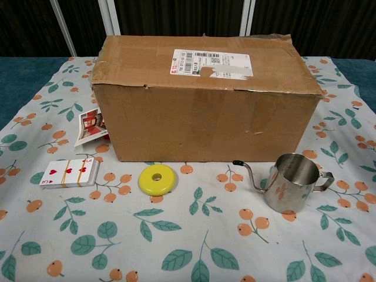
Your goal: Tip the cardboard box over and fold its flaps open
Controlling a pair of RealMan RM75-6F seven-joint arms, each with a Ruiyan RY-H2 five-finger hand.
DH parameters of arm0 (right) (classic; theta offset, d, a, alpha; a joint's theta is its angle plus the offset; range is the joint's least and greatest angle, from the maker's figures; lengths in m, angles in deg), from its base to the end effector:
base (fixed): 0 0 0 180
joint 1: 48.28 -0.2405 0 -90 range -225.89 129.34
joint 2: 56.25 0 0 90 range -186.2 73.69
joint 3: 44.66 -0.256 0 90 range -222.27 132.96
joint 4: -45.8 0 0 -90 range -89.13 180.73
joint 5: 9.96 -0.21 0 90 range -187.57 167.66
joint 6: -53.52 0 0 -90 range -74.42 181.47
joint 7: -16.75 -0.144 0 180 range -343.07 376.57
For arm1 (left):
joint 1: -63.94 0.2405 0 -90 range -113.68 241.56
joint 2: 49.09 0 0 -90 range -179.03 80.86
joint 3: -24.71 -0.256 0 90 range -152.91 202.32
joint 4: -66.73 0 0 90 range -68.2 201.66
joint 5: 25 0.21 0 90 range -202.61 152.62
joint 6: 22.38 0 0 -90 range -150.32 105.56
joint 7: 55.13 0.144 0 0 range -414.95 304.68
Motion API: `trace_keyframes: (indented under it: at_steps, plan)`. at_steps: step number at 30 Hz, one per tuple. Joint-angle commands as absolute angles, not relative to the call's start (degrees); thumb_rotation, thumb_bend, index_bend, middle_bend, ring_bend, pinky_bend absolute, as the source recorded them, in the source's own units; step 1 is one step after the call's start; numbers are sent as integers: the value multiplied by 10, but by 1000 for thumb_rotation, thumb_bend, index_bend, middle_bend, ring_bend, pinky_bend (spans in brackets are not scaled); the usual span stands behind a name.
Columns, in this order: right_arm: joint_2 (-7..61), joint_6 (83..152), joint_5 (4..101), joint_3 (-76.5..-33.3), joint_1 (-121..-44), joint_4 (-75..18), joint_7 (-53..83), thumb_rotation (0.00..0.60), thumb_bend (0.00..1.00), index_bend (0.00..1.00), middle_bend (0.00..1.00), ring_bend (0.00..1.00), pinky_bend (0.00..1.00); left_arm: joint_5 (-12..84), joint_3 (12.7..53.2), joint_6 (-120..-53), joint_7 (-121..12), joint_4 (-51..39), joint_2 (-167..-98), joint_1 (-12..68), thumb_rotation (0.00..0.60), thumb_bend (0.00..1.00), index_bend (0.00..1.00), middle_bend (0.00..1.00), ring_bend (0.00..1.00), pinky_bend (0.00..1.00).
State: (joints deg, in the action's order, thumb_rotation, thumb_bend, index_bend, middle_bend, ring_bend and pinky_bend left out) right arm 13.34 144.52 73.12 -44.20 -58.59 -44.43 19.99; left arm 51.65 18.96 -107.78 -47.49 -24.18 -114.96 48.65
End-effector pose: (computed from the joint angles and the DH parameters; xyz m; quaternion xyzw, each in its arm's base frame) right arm -0.2976 -0.1977 0.1399 0.5886 -0.3582 0.4190 0.5913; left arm -0.3133 0.2066 0.1429 -0.6351 -0.3637 -0.3264 0.5982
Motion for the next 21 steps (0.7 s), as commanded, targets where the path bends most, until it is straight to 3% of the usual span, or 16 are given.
trace_keyframes:
  at_steps: [1,21]
  plan:
    - [133,1447,737,-445,-582,-441,197,600,224,0,0,0,238,519,193,-1075,-474,-245,-1147,489,600,145,0,0,0,0]
    - [134,1421,742,-458,-573,-442,189,600,255,0,0,0,238,518,219,-1044,-454,-252,-1148,501,600,145,0,0,0,0]
